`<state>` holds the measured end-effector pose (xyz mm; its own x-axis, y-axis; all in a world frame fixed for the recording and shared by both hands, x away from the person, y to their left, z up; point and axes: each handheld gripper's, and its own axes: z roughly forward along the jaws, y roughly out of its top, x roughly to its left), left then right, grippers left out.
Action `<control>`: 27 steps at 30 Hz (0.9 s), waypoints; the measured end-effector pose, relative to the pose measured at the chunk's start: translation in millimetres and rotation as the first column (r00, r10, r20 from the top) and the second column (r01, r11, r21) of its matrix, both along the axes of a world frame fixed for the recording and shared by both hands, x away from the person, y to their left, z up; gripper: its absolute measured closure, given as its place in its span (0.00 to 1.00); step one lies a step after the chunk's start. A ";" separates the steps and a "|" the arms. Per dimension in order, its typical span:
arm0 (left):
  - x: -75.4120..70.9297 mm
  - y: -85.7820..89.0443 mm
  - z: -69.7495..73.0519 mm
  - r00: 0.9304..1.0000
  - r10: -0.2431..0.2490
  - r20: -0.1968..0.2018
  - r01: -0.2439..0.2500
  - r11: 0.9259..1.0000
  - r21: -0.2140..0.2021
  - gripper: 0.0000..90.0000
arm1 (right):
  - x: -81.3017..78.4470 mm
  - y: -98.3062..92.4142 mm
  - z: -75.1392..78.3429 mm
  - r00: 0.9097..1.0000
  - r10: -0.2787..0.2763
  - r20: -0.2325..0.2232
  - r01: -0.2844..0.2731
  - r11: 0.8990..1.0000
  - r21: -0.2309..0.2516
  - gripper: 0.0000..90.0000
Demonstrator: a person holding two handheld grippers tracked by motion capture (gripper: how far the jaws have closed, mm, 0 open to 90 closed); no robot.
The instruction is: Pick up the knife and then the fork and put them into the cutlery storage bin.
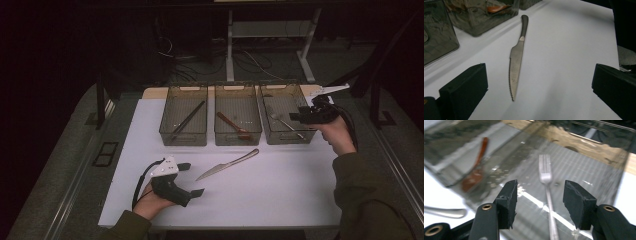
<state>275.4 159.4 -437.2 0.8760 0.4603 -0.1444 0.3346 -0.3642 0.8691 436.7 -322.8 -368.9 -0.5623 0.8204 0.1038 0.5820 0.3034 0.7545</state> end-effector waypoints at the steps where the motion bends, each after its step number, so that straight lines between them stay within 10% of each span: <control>1: 0.0 0.0 0.1 1.000 0.000 0.000 0.000 1.000 0.000 0.00 | -4.4 2.3 2.1 1.000 0.019 0.001 -0.019 1.000 0.012 0.49; 11: -0.5 -0.2 0.2 1.000 0.002 -0.001 -0.002 1.000 -0.002 0.00 | -38.2 25.9 10.1 0.991 0.128 0.031 -0.129 0.990 0.060 0.52; 27: -1.0 -0.5 0.1 1.000 0.003 0.000 -0.003 1.000 0.000 0.00 | -62.5 79.6 -15.6 0.955 0.297 -0.005 -0.297 0.955 -0.023 0.97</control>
